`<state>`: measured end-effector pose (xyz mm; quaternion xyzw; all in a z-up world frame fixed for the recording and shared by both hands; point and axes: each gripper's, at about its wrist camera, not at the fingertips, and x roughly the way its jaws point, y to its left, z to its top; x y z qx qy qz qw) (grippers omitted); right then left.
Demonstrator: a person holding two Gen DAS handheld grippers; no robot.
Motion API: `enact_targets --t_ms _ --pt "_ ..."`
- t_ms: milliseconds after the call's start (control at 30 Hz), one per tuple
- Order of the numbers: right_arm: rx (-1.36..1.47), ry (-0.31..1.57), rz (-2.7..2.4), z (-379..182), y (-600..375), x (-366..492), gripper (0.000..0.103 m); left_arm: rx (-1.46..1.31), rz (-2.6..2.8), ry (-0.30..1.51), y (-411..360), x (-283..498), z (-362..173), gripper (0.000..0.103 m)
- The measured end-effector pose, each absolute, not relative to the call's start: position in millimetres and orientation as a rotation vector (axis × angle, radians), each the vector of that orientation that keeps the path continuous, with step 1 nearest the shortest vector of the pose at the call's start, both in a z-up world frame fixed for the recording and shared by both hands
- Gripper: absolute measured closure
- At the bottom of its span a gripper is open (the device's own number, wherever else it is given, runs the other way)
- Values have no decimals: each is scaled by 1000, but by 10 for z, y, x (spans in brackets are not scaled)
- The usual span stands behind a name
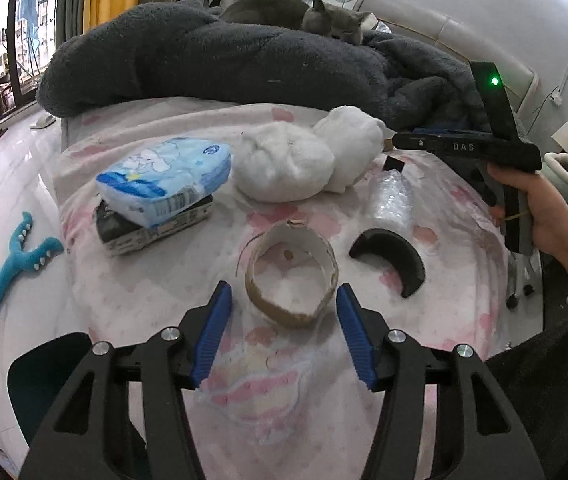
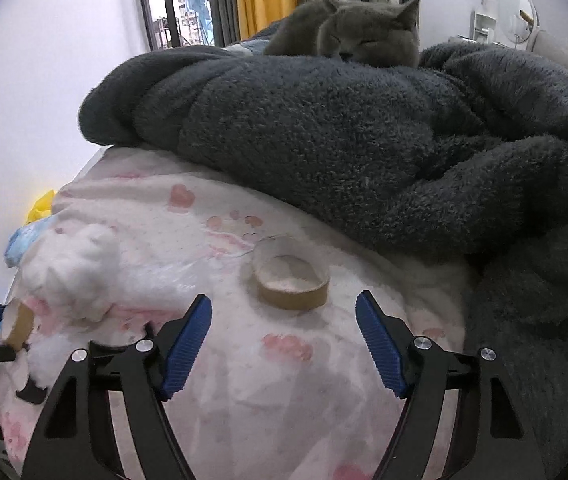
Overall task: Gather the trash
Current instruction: 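Move the left tool to the cardboard tape core and close on it, then carry the cardboard core with the left tool over the teal bin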
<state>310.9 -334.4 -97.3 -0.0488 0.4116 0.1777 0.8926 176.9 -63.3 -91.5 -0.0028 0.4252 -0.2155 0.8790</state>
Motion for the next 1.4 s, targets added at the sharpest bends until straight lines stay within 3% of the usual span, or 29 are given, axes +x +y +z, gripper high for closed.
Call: enact_targets --t_ms 133,233,567,1167,1400 --pt "-103 854 373 -1000 -3331 3224 27 -19 -454 887 -676 1847 -919 45" --pt "-138 866 373 -1062 -3252 3299 28 -21 -450 890 -688 1879 -930 53" --pt "-236 913 317 -1190 -2913 3457 55 -77 -461 873 -576 1827 -814 56" --pt "-100 771 354 -361 -2104 3317 55 -111 -264 862 268 1634 -825 56" --pt "-100 776 470 -315 -1596 3042 55 -137 -148 897 731 1542 -1008 56"
